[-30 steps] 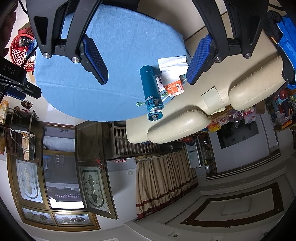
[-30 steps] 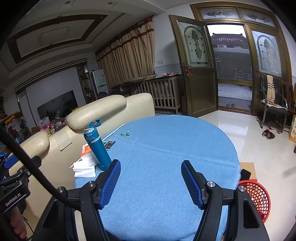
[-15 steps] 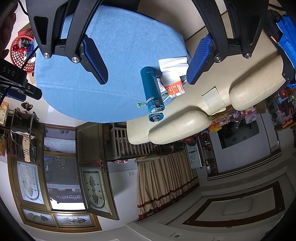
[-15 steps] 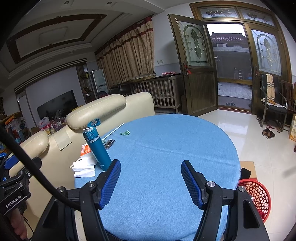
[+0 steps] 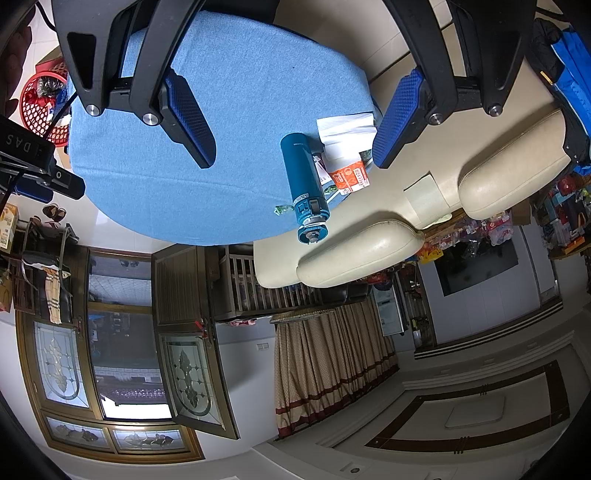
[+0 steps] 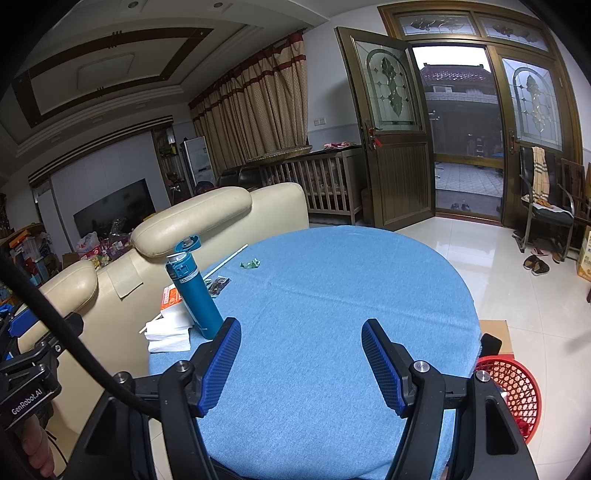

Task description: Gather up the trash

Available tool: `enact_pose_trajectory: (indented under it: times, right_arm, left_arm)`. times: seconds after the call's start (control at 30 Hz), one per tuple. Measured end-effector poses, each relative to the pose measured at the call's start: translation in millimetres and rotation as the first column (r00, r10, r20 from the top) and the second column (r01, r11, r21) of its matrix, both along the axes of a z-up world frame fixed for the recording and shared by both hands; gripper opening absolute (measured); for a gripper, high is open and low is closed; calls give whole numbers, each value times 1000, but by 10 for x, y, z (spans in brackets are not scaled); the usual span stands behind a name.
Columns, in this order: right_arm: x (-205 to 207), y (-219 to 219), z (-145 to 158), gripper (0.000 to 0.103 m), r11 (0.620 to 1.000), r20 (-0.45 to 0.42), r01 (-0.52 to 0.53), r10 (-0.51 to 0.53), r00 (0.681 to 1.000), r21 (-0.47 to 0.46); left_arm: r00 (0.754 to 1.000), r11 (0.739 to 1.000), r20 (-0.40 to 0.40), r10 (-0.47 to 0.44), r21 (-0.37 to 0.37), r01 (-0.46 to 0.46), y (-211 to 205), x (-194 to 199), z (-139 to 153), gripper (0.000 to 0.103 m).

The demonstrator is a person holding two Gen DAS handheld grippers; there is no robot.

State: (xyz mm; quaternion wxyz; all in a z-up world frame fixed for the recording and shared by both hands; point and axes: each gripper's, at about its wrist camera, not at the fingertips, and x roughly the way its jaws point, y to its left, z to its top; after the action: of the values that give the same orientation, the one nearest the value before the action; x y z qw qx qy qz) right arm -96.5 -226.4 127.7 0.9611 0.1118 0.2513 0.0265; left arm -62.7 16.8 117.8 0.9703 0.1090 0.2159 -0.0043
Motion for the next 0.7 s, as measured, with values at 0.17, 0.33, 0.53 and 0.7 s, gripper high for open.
enact_pose_trajectory:
  times: [0.17, 0.33, 0.53, 0.7]
  right_arm:
    - [3, -1, 0, 71, 1000, -1, 0, 0, 1000, 0]
    - [3, 12, 1, 71, 1000, -1, 0, 0, 1000, 0]
    - [-3, 4, 1, 71, 1000, -3, 0, 0, 1000, 0]
    - [11, 19, -21, 71, 1000, -5, 1, -1, 1000, -1]
  left_arm:
    - [1000, 1000, 0, -1, 1, 1, -4, -4, -7, 87]
    - [1000, 1000, 0, -2, 3, 2, -2, -5, -8, 87]
    - [1000, 1000, -2, -2, 4, 2, -18, -7, -11, 87]
    - [1000, 1000, -4, -3, 6, 3, -22, -10, -13, 87]
